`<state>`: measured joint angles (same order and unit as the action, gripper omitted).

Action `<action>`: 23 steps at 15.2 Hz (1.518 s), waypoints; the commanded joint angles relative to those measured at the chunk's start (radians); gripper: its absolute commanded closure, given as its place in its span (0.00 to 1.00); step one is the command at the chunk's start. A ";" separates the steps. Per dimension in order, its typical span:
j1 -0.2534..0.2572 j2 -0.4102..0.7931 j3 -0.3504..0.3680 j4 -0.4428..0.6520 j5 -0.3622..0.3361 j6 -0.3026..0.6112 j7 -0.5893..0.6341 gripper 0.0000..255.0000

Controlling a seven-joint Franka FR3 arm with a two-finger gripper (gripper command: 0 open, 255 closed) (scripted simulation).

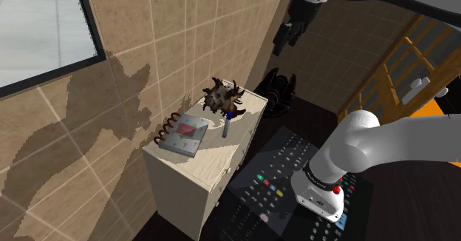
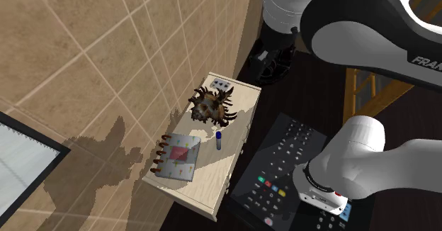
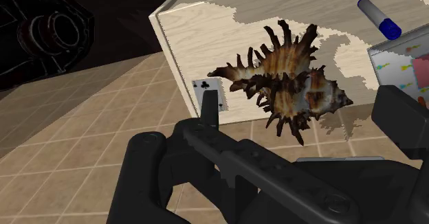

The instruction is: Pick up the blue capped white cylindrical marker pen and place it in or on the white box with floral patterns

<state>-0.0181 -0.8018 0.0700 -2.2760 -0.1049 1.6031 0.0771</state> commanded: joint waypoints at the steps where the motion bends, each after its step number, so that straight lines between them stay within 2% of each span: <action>1: 0.000 0.000 0.000 0.000 0.000 0.000 0.000 0.00; 12: 0.046 0.157 0.084 -0.177 0.125 0.237 0.137 0.00; 23: 0.095 0.417 0.170 -0.244 0.233 0.495 0.239 0.00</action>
<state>0.0746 -0.4043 0.2344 -2.5155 0.1230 2.0757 0.3096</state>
